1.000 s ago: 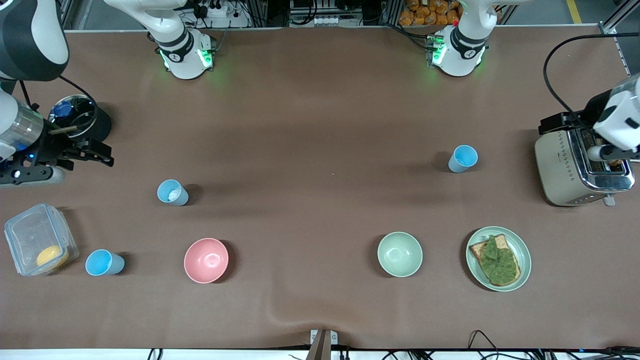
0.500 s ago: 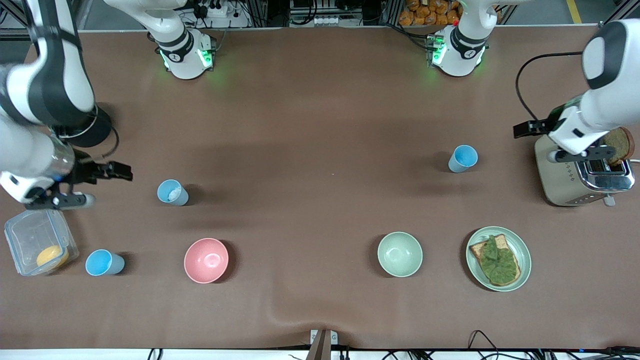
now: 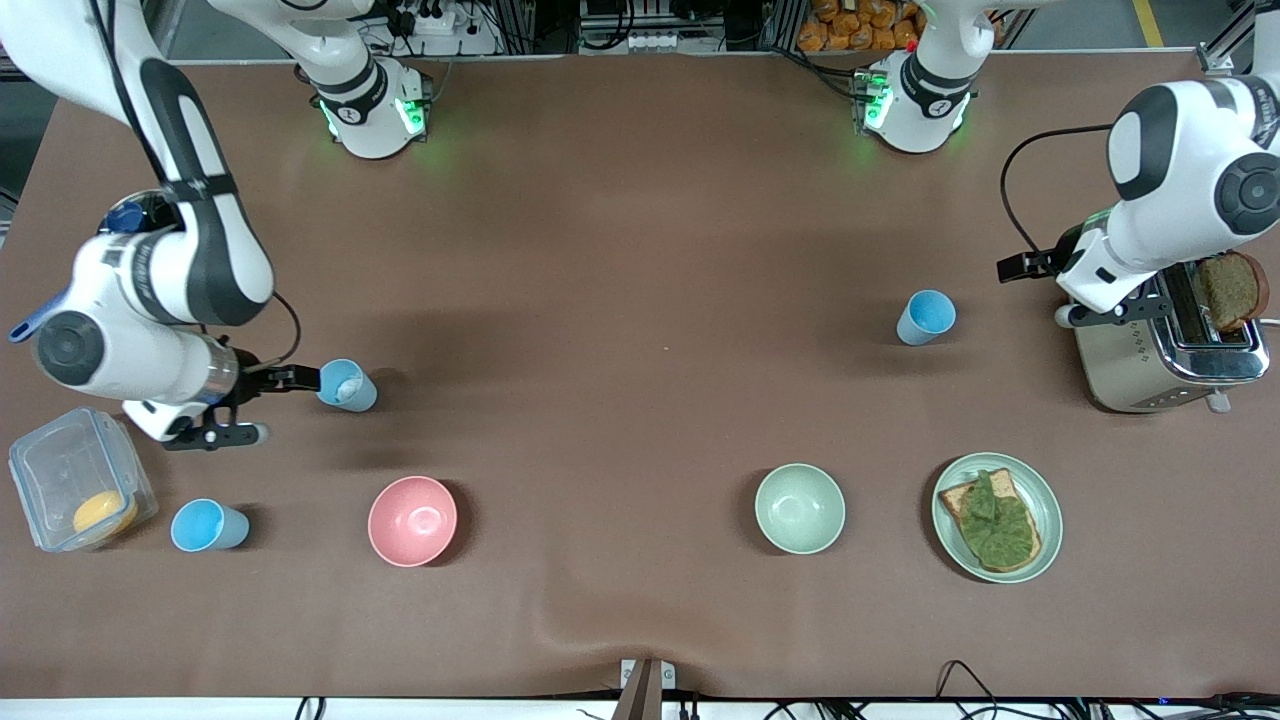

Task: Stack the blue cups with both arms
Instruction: 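Reach and grasp a blue cup with each gripper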

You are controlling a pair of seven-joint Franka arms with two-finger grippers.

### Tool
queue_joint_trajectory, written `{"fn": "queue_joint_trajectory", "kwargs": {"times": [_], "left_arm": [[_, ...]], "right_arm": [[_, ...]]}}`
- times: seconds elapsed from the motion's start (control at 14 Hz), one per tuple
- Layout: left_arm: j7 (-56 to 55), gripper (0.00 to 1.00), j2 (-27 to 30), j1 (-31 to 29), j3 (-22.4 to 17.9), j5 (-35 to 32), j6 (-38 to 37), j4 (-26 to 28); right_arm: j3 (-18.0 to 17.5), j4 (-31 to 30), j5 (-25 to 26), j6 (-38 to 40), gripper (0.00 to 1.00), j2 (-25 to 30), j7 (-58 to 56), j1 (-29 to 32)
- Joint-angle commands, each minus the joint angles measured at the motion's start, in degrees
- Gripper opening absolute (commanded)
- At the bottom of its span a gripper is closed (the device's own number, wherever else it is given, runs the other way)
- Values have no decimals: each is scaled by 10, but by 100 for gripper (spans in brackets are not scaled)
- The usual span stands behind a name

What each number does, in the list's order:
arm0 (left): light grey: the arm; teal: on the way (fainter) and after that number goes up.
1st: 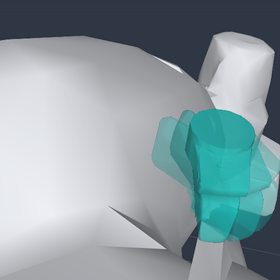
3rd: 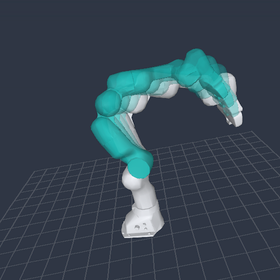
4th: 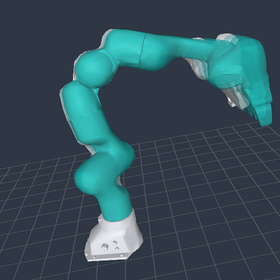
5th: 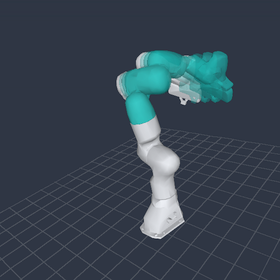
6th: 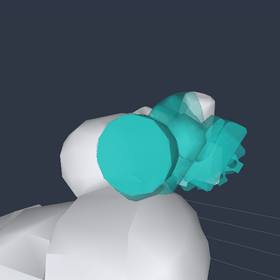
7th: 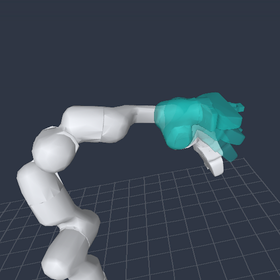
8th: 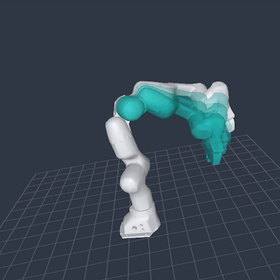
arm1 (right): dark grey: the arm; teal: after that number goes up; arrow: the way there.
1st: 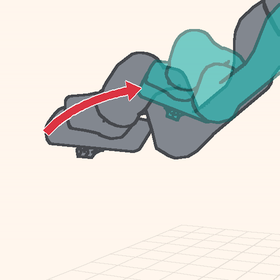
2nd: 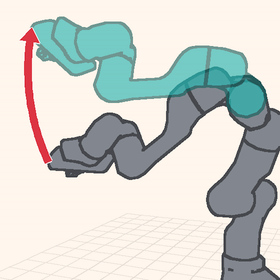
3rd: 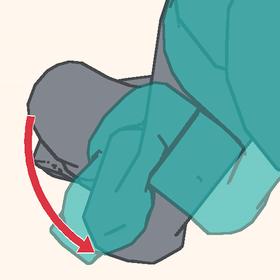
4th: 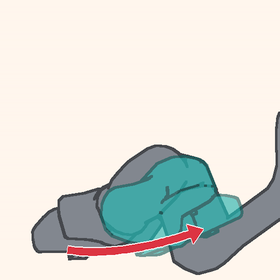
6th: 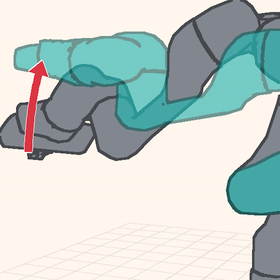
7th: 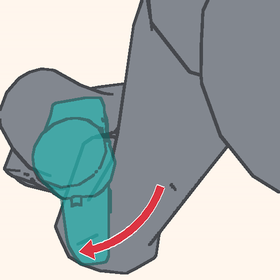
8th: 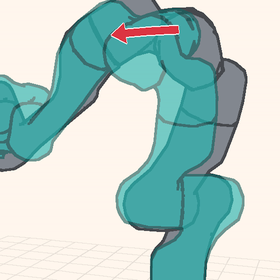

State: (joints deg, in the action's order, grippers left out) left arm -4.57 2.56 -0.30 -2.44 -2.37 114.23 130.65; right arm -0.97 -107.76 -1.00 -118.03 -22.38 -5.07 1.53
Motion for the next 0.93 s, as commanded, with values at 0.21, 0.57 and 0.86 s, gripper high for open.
{"fn": "queue_joint_trajectory", "kwargs": {"times": [0.21,0.57,0.86], "left_arm": [[-57,100,-67,8,19,-7,71,4],[-77,100,-116,9,38,-6,116,4],[-95,100,-136,11,47,-6,134,5]], "right_arm": [[-3,-18,-4,-47,100,-50,-9,7],[-3,-16,-4,-33,0,-63,-8,7],[-5,-2,-5,4,0,-57,-3,-2]]}}
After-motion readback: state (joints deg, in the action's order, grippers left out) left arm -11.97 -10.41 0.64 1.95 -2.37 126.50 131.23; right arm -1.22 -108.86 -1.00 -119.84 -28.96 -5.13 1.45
